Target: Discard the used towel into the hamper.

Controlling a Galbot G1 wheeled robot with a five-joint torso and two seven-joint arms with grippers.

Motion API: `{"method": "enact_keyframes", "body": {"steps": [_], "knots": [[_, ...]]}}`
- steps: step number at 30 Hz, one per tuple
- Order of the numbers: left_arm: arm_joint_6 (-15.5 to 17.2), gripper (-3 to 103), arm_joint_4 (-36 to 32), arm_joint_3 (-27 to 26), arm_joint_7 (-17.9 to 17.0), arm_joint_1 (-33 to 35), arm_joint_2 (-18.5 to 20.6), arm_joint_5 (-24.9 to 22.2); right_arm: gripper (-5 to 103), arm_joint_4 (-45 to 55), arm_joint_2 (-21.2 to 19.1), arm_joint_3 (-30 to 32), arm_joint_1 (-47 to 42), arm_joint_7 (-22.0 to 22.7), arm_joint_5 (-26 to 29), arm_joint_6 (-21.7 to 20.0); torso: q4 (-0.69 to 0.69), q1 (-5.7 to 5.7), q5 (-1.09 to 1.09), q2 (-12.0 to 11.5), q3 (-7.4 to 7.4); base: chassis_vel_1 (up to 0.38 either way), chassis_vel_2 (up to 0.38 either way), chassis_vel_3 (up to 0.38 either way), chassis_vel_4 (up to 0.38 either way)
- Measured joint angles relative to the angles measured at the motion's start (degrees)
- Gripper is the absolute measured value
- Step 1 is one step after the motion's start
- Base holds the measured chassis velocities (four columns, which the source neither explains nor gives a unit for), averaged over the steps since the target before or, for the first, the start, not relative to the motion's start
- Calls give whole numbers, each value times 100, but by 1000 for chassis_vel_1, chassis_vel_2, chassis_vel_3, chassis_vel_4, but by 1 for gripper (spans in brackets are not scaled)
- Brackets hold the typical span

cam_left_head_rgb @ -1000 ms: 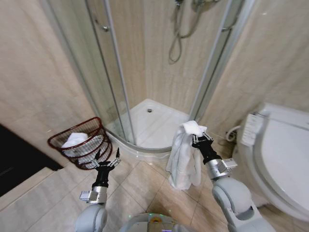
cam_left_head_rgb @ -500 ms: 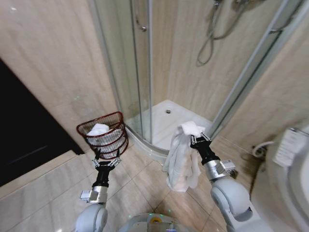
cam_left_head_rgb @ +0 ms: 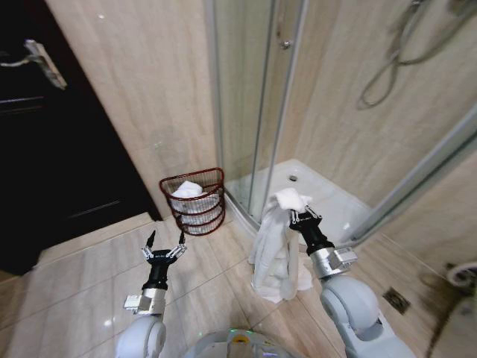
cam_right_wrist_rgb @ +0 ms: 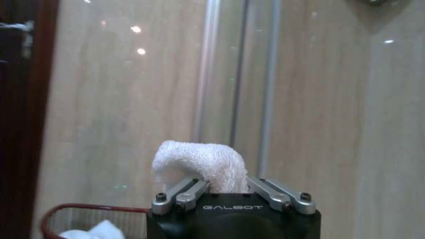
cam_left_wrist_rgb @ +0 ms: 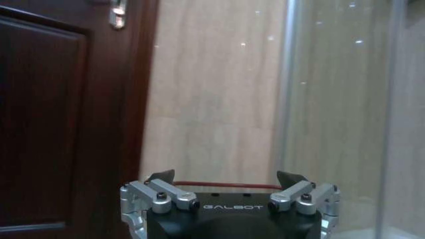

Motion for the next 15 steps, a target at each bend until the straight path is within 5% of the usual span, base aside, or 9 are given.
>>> {"method": "enact_keyframes", "body": {"steps": [15], "knots": [[-5,100,-1,12,0,15,-16,29,9,37,-12,19,-42,59,54,2,-1,-1,0,0,0,107,106,104,112]]}}
